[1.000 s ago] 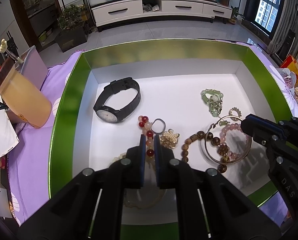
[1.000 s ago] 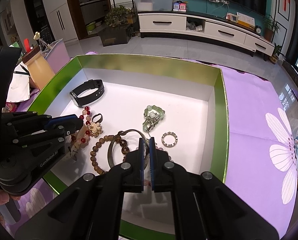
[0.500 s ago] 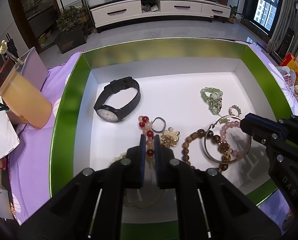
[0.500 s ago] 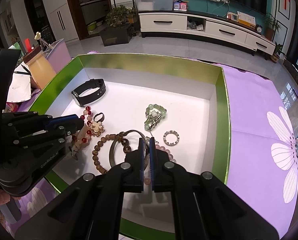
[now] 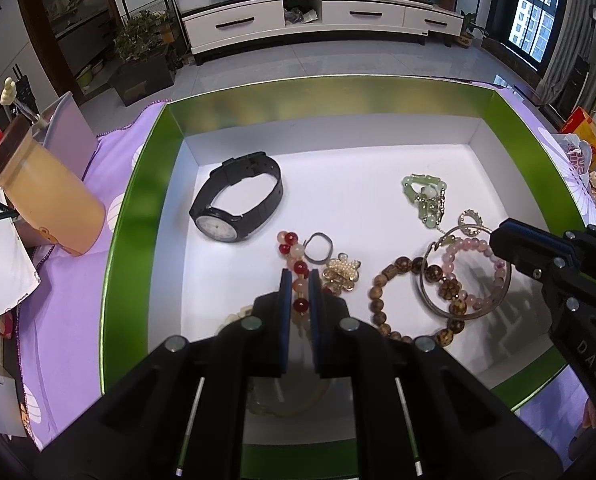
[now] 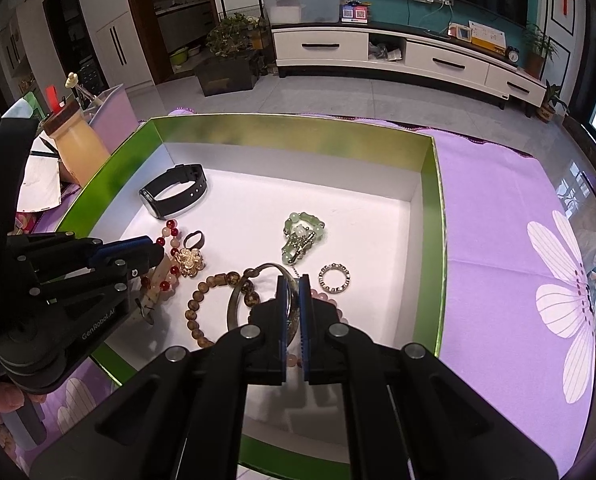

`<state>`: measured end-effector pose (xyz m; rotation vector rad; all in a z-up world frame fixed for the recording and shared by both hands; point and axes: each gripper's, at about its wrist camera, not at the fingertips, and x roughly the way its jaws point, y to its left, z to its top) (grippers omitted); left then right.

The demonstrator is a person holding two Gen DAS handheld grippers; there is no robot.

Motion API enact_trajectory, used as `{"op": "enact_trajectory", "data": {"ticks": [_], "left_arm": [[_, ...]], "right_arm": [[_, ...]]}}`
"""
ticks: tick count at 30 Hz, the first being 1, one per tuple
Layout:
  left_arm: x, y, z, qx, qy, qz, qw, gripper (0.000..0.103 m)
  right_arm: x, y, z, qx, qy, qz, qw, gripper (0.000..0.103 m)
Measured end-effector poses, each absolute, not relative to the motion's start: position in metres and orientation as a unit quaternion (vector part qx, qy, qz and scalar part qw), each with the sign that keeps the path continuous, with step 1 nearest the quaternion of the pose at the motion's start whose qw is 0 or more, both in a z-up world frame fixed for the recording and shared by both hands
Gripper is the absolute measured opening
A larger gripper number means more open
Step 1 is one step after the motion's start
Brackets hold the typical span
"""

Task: Organize jewelry
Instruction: 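Lower the bead bracelet and bangle onto the box floor, then open both grippers to release the bracelet and bangle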

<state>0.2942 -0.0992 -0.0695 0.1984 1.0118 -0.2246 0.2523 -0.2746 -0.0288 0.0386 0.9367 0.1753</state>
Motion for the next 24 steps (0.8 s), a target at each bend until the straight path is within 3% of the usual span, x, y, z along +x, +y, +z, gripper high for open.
{"op": "enact_trajectory", "data": {"ticks": [6, 13, 16, 21, 24], "left_arm": [[0.295, -0.098, -0.069, 0.092, 0.484, -0.106, 0.864, 0.009], [0.293, -0.096, -0.067, 0.090, 0.481, -0.105, 0.866, 0.025], [0.291, -0.095, -0.066, 0.091, 0.479, -0.102, 0.867, 0.042], [0.288, -0.092, -0.065, 0.091, 0.477, -0.096, 0.869, 0.042], [0.287, -0.088, -0.062, 0.087, 0.475, -0.092, 0.871, 0.053]], "right_arm": [[0.251, -0.276, -0.027, 0.025, 0.451, 0.084, 0.889, 0.005], [0.250, -0.278, -0.025, 0.028, 0.448, 0.082, 0.890, 0.006], [0.249, -0.278, -0.024, 0.028, 0.447, 0.082, 0.890, 0.008], [0.246, -0.277, -0.020, 0.030, 0.442, 0.084, 0.892, 0.013], [0.243, -0.276, -0.016, 0.029, 0.437, 0.086, 0.895, 0.013]]}}
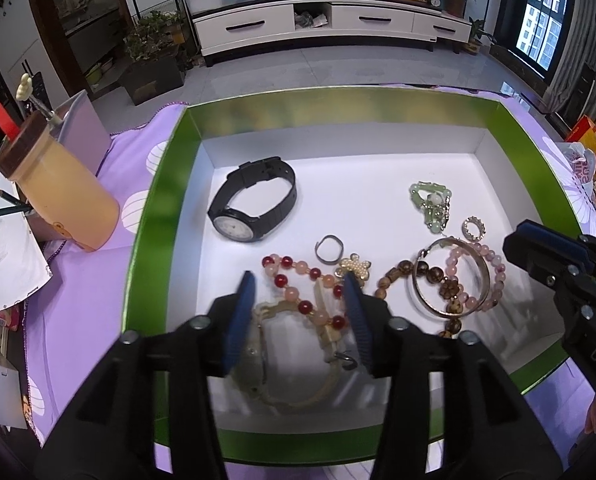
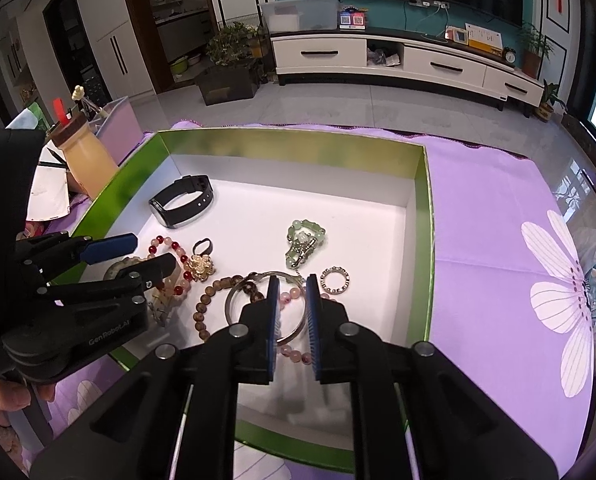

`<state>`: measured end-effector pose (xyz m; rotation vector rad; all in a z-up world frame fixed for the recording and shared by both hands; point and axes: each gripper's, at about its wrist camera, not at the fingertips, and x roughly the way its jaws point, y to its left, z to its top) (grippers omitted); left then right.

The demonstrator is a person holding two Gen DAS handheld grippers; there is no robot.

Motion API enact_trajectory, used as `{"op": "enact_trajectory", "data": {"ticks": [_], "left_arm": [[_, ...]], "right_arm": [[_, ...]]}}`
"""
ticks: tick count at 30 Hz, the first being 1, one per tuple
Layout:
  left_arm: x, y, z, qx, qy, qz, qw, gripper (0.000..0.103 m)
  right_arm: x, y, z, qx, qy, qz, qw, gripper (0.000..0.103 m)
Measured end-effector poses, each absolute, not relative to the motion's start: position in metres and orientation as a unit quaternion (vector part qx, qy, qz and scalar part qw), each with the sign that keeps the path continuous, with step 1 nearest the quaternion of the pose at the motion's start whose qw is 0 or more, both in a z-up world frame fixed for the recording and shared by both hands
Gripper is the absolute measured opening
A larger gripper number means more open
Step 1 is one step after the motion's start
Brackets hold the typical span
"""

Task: Organize jewelry
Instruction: 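Open both grippers to release the bracelet and bangle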

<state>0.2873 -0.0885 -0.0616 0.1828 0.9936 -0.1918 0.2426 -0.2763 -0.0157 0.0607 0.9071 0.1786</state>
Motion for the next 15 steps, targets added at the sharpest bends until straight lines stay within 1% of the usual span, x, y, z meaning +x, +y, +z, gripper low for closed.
{"op": "enact_trajectory", "data": {"ticks": [2, 4, 6, 7, 9, 11, 12, 14, 15], "left_arm": [[0.286, -0.087, -0.059, 0.089, 0.471, -0.090, 0.873, 0.058], [0.287, -0.087, -0.056, 0.091, 0.469, -0.089, 0.874, 0.059], [0.286, -0.087, -0.053, 0.091, 0.467, -0.088, 0.875, 0.063], [0.285, -0.086, -0.051, 0.091, 0.465, -0.088, 0.876, 0.065], [0.284, -0.085, -0.048, 0.093, 0.463, -0.086, 0.878, 0.069], [0.283, -0.085, -0.046, 0.093, 0.461, -0.084, 0.879, 0.077], [0.282, -0.085, -0.044, 0.094, 0.458, -0.083, 0.880, 0.079], [0.281, -0.085, -0.040, 0.096, 0.455, -0.081, 0.882, 0.083], [0.280, -0.084, -0.039, 0.096, 0.453, -0.079, 0.883, 0.085]], "right_arm": [[0.240, -0.276, -0.012, 0.029, 0.434, 0.087, 0.896, 0.016], [0.238, -0.277, -0.009, 0.029, 0.431, 0.088, 0.898, 0.018], [0.236, -0.277, -0.006, 0.030, 0.428, 0.087, 0.899, 0.023], [0.236, -0.278, -0.005, 0.031, 0.427, 0.086, 0.900, 0.027], [0.234, -0.280, -0.002, 0.034, 0.424, 0.084, 0.901, 0.029], [0.233, -0.282, 0.001, 0.037, 0.423, 0.081, 0.902, 0.033], [0.232, -0.283, 0.002, 0.039, 0.422, 0.080, 0.902, 0.035], [0.230, -0.285, 0.005, 0.043, 0.420, 0.078, 0.903, 0.042], [0.230, -0.286, 0.006, 0.044, 0.420, 0.076, 0.903, 0.043]]}}
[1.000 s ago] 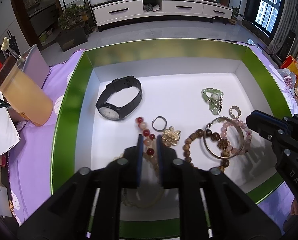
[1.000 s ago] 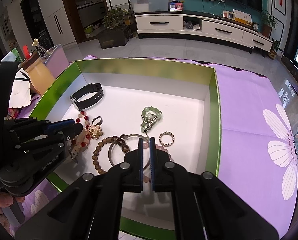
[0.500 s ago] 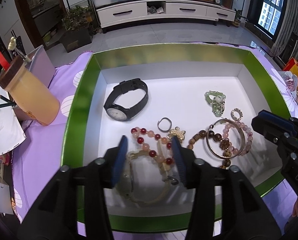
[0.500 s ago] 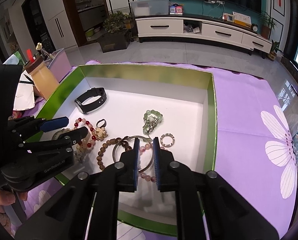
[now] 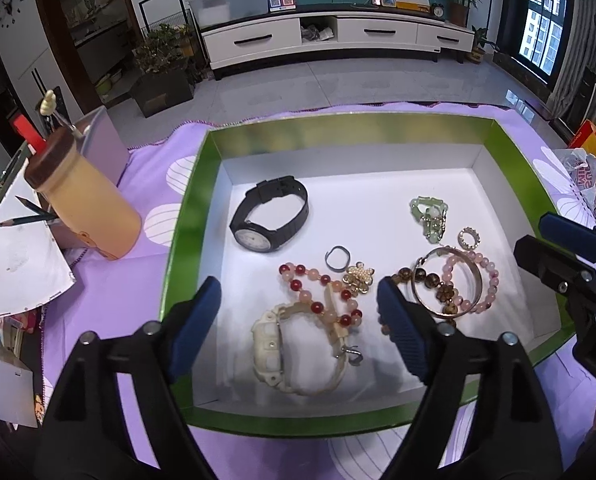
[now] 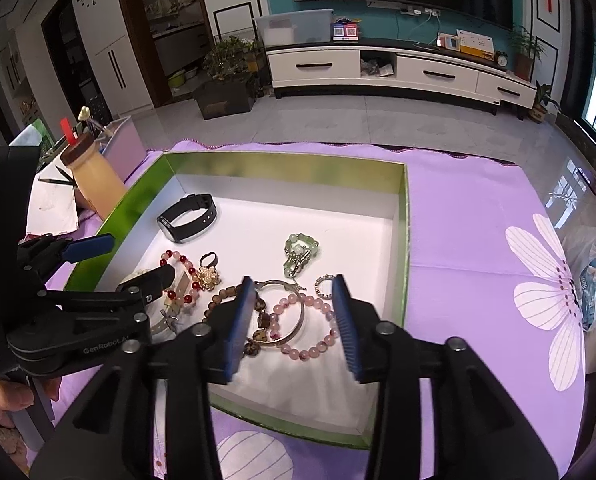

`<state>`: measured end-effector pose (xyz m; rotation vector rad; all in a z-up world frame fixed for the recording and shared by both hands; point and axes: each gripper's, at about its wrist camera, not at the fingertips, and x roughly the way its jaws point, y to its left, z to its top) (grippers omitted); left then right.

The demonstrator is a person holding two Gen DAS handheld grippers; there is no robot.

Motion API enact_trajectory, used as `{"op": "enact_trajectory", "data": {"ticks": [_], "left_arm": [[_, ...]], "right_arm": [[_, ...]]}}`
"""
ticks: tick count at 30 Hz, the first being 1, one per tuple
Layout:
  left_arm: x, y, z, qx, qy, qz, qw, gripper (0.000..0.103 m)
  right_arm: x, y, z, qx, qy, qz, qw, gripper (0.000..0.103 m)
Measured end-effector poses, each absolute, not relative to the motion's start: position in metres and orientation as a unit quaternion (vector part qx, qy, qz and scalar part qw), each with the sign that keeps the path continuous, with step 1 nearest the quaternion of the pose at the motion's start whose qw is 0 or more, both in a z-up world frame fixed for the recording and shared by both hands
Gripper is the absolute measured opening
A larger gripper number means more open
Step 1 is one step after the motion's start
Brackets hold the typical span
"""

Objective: Organize jewelry

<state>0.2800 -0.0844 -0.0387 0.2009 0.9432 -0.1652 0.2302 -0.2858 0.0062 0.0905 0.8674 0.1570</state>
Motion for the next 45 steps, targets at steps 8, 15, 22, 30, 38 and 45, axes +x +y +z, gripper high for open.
{"op": "enact_trajectory", "data": {"ticks": [8, 15, 22, 30, 38, 45], "left_arm": [[0.273, -0.082, -0.027, 0.101, 0.442, -0.064, 0.889, 0.093], [0.265, -0.077, -0.015, 0.102, 0.431, -0.055, 0.895, 0.099], [0.260, -0.072, -0.003, 0.099, 0.421, -0.048, 0.900, 0.101], [0.256, -0.066, 0.007, 0.093, 0.418, -0.047, 0.903, 0.101], [0.256, -0.063, 0.013, 0.080, 0.439, -0.049, 0.893, 0.101], [0.255, -0.061, 0.015, 0.070, 0.461, -0.038, 0.884, 0.101]], "right_arm": [[0.223, -0.293, 0.018, 0.049, 0.410, 0.055, 0.909, 0.072], [0.218, -0.299, 0.025, 0.055, 0.412, 0.047, 0.908, 0.088], [0.213, -0.295, 0.028, 0.043, 0.427, 0.044, 0.902, 0.102], [0.213, -0.293, 0.035, 0.040, 0.431, 0.037, 0.901, 0.102], [0.212, -0.290, 0.043, 0.032, 0.430, 0.030, 0.902, 0.102], [0.210, -0.287, 0.049, 0.025, 0.427, 0.029, 0.904, 0.102]]}}
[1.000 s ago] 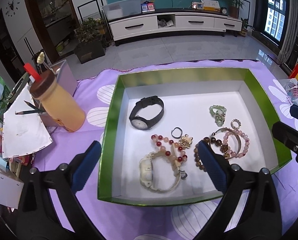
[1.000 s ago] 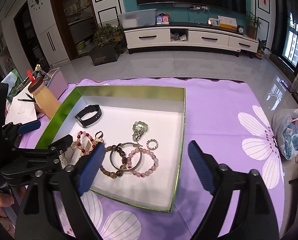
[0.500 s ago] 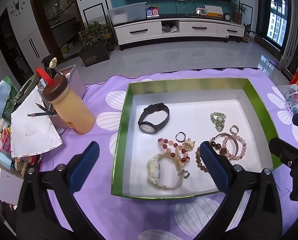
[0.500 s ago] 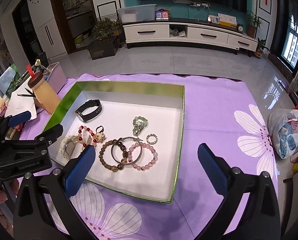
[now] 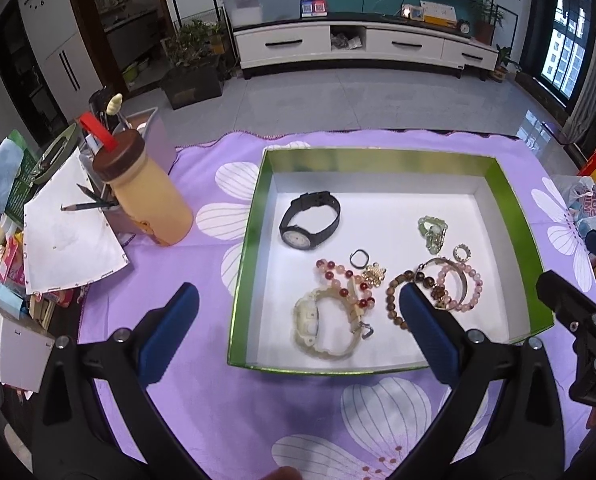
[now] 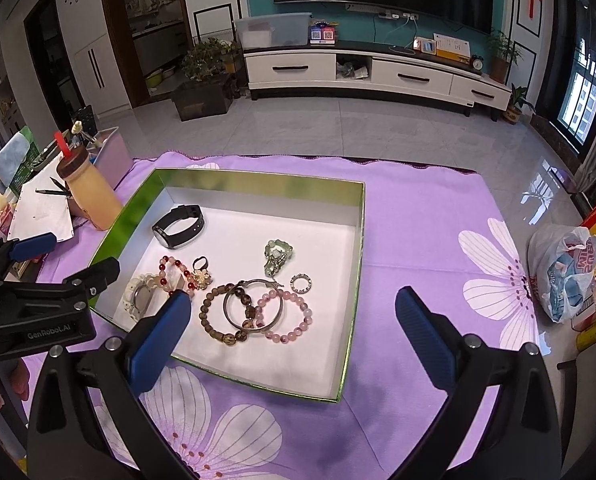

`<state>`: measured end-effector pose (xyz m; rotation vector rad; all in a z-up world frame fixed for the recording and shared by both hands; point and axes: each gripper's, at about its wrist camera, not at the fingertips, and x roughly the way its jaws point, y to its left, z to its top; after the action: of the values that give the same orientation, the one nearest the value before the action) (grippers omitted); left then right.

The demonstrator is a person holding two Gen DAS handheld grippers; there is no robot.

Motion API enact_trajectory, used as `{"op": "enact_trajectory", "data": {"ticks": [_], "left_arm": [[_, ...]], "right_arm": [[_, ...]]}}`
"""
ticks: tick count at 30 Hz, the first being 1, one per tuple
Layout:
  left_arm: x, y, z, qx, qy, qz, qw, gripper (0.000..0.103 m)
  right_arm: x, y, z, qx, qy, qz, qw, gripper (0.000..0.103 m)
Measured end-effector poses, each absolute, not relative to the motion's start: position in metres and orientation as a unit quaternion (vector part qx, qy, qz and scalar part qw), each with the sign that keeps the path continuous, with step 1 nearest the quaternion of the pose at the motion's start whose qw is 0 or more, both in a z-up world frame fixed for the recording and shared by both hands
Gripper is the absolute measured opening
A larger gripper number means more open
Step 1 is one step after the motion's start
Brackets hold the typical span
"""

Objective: Organize jewelry

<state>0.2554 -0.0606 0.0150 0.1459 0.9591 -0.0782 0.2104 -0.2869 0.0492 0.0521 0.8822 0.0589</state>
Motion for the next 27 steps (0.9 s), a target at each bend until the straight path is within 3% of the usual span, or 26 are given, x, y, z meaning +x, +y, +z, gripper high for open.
{"op": "enact_trajectory", "data": {"ticks": [27], "left_arm": [[0.2647, -0.0543, 0.0172, 0.068, 0.480, -0.024, 0.874, 0.101]], "right_arm": [[0.2154, -0.2800, 0.0532, 0.018, 0.429, 0.023, 0.903, 0.102]]}}
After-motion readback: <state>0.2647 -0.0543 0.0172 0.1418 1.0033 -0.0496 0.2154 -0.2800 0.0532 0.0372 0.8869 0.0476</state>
